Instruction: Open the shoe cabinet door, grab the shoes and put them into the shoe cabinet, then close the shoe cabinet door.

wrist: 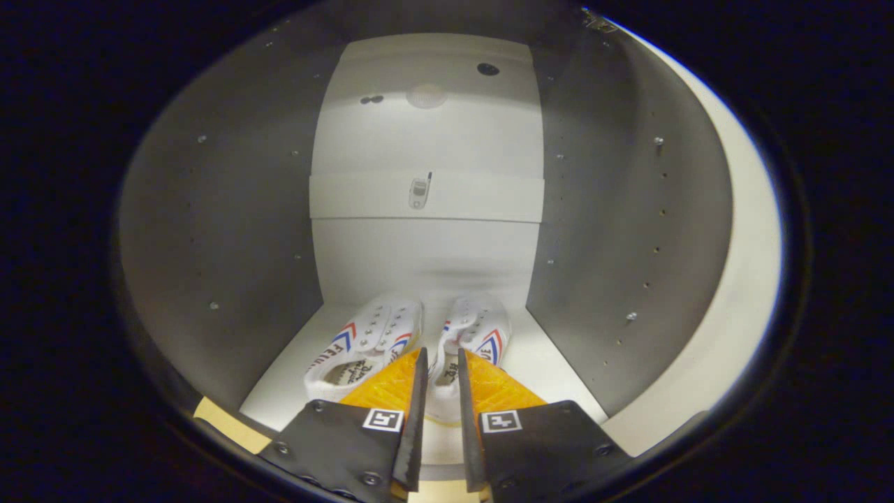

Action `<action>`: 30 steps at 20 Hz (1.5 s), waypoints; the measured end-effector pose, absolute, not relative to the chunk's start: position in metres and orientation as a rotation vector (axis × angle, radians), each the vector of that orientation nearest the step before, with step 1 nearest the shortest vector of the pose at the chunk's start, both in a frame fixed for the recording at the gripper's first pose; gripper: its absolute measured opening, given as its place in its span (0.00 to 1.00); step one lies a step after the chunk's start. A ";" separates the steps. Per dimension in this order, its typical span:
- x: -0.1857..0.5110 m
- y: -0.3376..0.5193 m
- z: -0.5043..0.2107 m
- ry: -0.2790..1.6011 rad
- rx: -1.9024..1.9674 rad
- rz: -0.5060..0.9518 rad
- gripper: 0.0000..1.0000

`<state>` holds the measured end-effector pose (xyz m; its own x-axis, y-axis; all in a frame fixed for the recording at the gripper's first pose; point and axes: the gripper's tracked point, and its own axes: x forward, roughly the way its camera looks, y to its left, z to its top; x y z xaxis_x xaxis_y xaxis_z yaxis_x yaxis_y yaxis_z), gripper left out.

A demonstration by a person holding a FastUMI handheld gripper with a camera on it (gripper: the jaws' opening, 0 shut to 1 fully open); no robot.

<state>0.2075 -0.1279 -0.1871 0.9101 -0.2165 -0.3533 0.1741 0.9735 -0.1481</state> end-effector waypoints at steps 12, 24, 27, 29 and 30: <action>0.085 -0.096 -0.092 0.174 -0.108 -0.225 0.27; -0.046 -0.114 -0.016 0.035 -0.103 -0.294 0.27; -0.073 -0.126 0.004 0.001 -0.087 -0.289 0.27; -0.092 -0.133 0.015 -0.018 -0.067 -0.278 0.27; -0.100 -0.136 0.019 -0.025 -0.056 -0.271 0.27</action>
<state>-0.0999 -0.1364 0.0195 0.9632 -0.2670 0.0319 0.2684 0.9619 -0.0518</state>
